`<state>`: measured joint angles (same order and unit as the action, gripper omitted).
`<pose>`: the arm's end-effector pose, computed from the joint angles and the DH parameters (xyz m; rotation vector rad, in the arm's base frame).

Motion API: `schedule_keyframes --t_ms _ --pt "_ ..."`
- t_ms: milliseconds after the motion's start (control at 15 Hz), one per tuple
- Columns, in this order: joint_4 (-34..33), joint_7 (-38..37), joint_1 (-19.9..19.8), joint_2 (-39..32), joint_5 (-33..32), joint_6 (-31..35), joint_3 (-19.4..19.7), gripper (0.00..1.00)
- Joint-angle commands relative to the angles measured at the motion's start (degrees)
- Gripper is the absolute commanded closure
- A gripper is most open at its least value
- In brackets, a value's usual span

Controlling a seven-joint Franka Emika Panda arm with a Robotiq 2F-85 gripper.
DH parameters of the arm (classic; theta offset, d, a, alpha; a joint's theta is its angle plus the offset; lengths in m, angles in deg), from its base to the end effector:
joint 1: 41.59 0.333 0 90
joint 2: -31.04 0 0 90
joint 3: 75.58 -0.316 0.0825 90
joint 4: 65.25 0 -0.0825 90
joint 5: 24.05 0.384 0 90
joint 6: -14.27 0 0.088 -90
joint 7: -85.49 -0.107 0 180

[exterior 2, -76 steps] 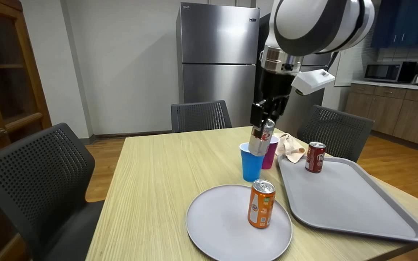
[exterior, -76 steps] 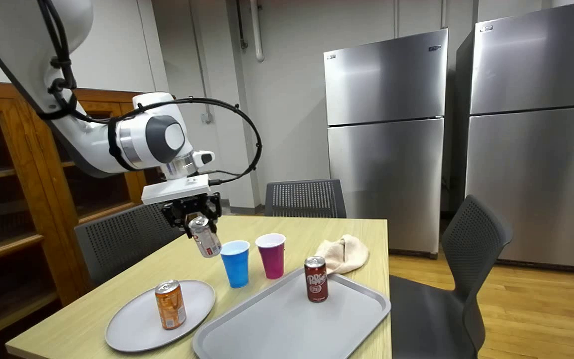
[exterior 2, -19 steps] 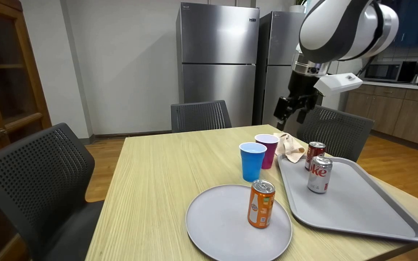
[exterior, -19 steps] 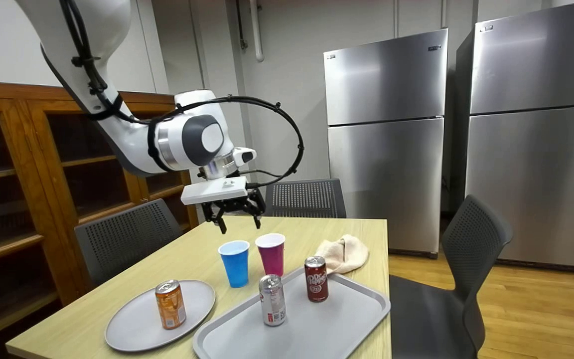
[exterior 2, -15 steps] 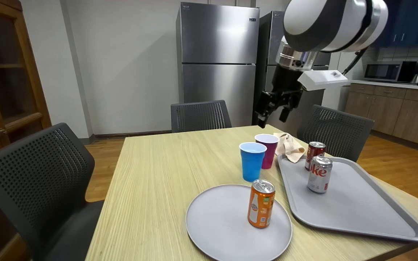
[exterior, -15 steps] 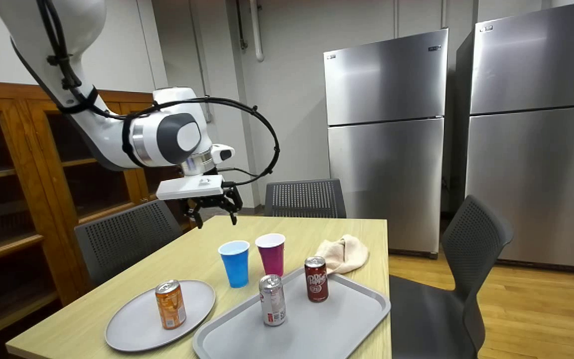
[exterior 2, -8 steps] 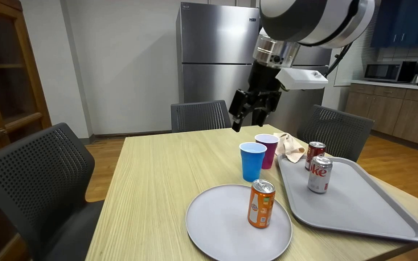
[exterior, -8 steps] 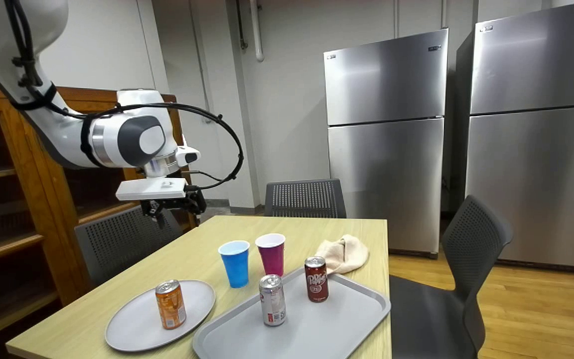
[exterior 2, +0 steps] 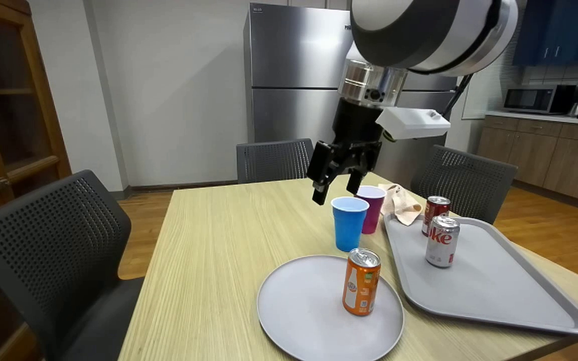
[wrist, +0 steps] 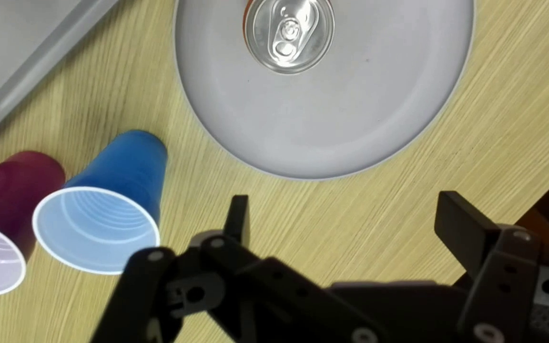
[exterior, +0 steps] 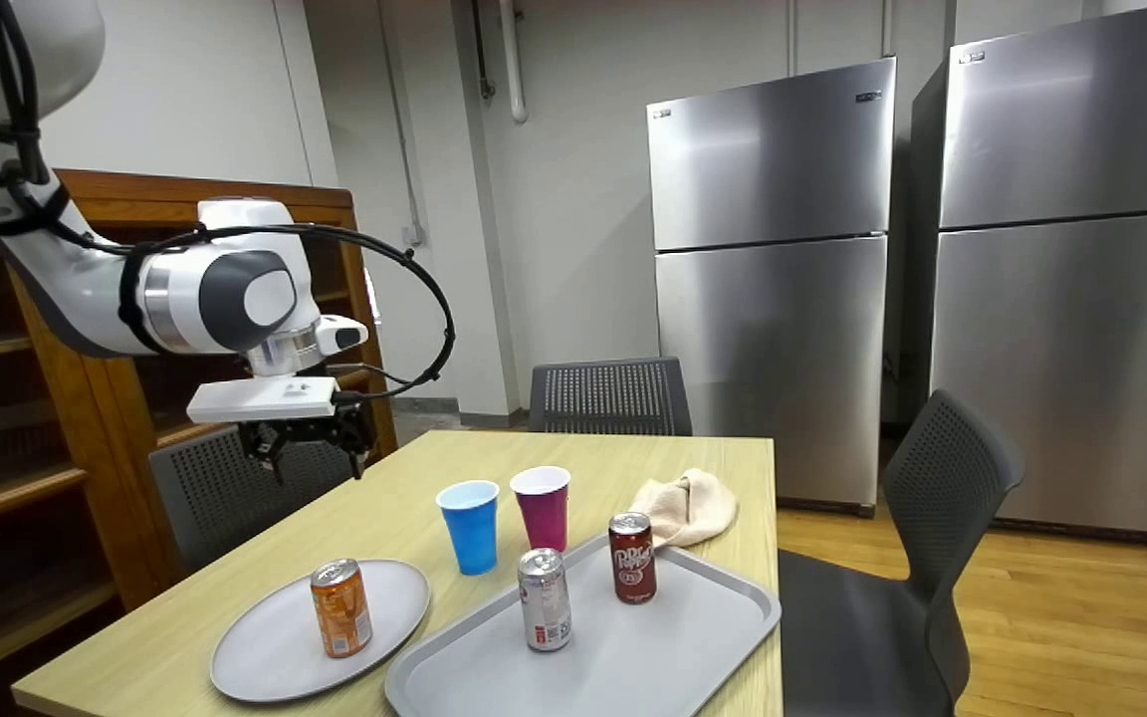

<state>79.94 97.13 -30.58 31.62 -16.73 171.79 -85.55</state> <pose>0.4485 0.1664 0.2997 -2.9660 -0.6897 -0.3353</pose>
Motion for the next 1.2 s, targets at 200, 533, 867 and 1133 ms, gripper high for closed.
schedule_keyframes --t_ms 200,533,867,1133 --pt "1.4 -4.3 0.4 0.6 -0.4 -4.5 -0.7 0.00" --pt "1.5 -7.1 0.1 -1.3 -1.4 -5.9 -0.5 0.00" --pt "2.1 -10.5 -0.3 -3.4 -2.5 -5.7 0.2 0.00" --pt "2.3 -12.6 -0.5 -5.3 -3.0 -5.4 1.0 0.00"
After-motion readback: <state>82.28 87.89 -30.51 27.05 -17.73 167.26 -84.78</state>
